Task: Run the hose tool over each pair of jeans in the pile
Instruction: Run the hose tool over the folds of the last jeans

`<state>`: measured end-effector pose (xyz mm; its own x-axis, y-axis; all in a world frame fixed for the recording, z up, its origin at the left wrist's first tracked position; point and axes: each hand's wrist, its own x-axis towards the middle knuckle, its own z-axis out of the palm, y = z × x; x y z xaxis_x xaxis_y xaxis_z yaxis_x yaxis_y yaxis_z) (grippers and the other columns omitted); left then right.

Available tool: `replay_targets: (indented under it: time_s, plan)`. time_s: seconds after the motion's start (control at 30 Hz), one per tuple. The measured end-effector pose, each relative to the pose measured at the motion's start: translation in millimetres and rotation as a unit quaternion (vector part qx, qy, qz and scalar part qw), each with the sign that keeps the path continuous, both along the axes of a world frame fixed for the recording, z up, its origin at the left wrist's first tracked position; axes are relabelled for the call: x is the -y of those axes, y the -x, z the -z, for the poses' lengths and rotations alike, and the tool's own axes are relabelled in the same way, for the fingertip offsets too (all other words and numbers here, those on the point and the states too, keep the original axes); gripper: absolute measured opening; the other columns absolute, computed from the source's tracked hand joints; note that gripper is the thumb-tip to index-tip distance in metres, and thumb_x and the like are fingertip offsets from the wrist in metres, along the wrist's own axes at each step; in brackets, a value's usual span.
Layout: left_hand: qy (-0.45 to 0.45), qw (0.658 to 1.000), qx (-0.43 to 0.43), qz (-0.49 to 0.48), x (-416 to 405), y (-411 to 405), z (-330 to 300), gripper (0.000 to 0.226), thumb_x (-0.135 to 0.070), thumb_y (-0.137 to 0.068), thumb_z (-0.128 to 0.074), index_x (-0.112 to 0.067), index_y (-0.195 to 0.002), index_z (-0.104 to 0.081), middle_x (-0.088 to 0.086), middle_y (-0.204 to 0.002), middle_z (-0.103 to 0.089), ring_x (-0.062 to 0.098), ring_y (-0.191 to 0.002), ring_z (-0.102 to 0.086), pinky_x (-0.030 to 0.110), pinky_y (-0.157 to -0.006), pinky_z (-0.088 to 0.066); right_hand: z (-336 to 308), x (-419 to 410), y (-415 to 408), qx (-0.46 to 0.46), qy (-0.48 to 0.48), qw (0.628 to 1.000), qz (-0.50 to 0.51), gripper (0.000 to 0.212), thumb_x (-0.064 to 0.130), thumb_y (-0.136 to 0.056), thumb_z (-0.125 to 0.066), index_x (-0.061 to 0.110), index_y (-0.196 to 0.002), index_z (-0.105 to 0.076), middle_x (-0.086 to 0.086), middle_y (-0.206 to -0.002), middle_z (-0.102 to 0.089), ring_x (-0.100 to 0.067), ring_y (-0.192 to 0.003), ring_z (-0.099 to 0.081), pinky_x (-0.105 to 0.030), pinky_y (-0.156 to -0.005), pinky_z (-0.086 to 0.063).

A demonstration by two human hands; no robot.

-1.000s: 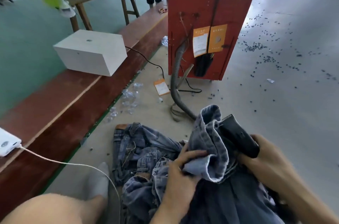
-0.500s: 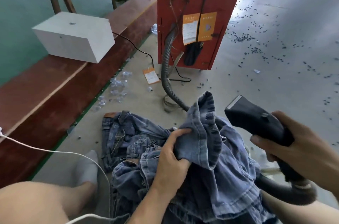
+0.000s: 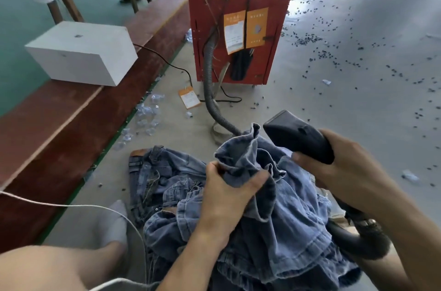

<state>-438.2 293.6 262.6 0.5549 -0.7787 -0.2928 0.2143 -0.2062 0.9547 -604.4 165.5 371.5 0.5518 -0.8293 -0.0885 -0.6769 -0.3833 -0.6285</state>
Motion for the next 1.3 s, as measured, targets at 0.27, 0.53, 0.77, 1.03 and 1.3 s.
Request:
replay_targets:
  time_s: [0.27, 0.53, 0.77, 1.03, 1.3]
  plan:
    - [0.084, 0.990, -0.099, -0.063, 10, -1, 3, 0.074, -0.037, -0.062, -0.094, -0.045, -0.124, -0.053, -0.002, -0.121, -0.073, 0.021, -0.115, -0.070, 0.045, -0.100, -0.056, -24, -18, 20, 0.018, 0.023, 0.997, -0.066, 0.033, 0.071, -0.068, -0.060, 0.062, -0.099, -0.055, 0.022, -0.068, -0.067, -0.002, -0.056, -0.064, -0.010, -0.060, -0.049]
    - [0.048, 0.948, -0.309, -0.069, 10, 1, -9, 0.033, -0.016, -0.084, -0.065, -0.005, -0.113, -0.076, 0.026, -0.117, -0.072, 0.041, -0.108, -0.071, 0.053, -0.100, -0.056, -5, -14, -13, -0.068, -0.014, 0.995, -0.075, 0.017, 0.048, -0.087, -0.070, 0.036, -0.093, -0.060, 0.015, -0.073, -0.067, -0.007, -0.057, -0.061, -0.031, -0.051, -0.048]
    - [0.078, 0.922, -0.378, -0.032, 4, -13, -7, 0.052, -0.029, -0.078, -0.059, 0.000, -0.119, -0.074, 0.022, -0.125, -0.070, 0.039, -0.117, -0.068, 0.050, -0.103, -0.053, -15, 13, -27, 0.078, -0.057, 0.994, -0.052, 0.013, 0.031, -0.090, -0.076, 0.026, -0.088, -0.064, 0.003, -0.054, -0.062, -0.011, -0.046, -0.057, -0.025, -0.047, -0.044]
    - [0.011, 0.959, -0.283, -0.027, 0, -15, -4, 0.045, -0.013, -0.094, -0.049, 0.013, -0.131, -0.056, 0.037, -0.131, -0.060, 0.052, -0.122, -0.058, 0.064, -0.108, -0.045, -9, -3, -36, -0.003, -0.036, 0.992, -0.125, 0.013, 0.035, -0.089, -0.075, 0.030, -0.090, -0.064, 0.008, -0.067, -0.068, -0.003, -0.052, -0.060, -0.020, -0.048, -0.045]
    - [0.077, 0.981, -0.163, -0.065, -2, -37, -26, 0.065, -0.041, -0.061, -0.097, -0.011, -0.114, -0.073, 0.018, -0.114, -0.076, 0.038, -0.106, -0.073, 0.060, -0.098, -0.055, -13, 14, 9, 0.040, -0.050, 0.994, -0.085, 0.014, 0.038, -0.087, -0.076, 0.036, -0.092, -0.063, 0.009, -0.058, -0.065, -0.005, -0.041, -0.055, -0.015, -0.040, -0.039]
